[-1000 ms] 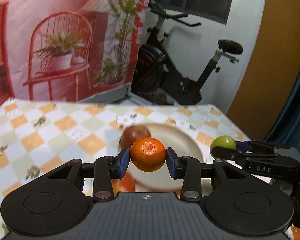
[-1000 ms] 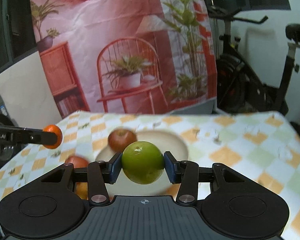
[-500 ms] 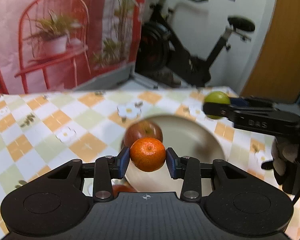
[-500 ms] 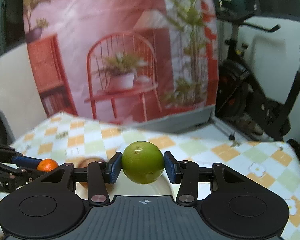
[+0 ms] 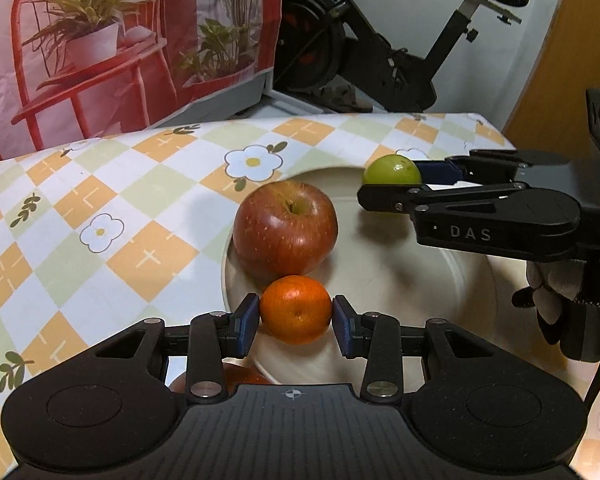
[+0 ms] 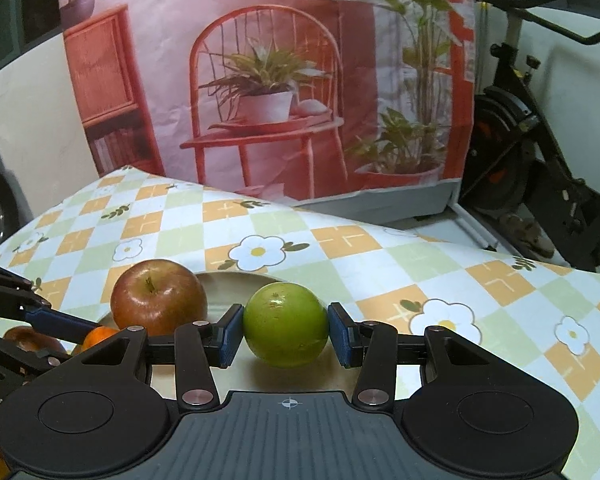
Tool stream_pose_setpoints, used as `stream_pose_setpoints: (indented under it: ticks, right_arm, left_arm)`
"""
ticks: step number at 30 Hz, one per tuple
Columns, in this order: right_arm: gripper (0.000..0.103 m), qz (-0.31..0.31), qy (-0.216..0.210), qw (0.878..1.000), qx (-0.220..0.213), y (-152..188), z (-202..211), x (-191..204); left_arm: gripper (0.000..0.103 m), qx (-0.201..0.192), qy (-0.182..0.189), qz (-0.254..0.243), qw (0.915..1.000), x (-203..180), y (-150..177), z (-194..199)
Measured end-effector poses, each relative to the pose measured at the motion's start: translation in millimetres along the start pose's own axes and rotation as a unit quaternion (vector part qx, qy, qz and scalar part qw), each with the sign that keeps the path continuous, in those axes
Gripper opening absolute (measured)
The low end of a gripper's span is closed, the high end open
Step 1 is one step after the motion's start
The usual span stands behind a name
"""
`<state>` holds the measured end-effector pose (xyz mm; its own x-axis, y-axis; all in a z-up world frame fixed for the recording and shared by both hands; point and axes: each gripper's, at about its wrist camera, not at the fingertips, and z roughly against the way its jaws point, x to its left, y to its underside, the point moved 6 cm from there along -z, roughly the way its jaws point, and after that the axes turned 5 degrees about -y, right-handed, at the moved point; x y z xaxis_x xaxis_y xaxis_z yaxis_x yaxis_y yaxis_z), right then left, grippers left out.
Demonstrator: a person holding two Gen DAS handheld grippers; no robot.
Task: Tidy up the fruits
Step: 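Place the tangerine on the plate with the left tool while the right tool places the green apple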
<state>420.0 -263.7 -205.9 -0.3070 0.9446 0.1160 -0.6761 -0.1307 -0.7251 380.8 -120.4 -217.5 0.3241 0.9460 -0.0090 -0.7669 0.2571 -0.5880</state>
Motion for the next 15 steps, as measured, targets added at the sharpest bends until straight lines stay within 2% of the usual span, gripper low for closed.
stream_pose_setpoints:
  ticks: [10, 15]
  right_arm:
    - [0.043, 0.010, 0.002, 1.000, 0.013, 6, -12, 2]
    - [0.047, -0.012, 0.009, 1.000, -0.014, 6, 7, 1]
  left_arm:
    - [0.043, -0.003, -0.009, -0.003, 0.9999, 0, 0, -1]
    - [0.049, -0.011, -0.006, 0.005, 0.9999, 1, -3, 5]
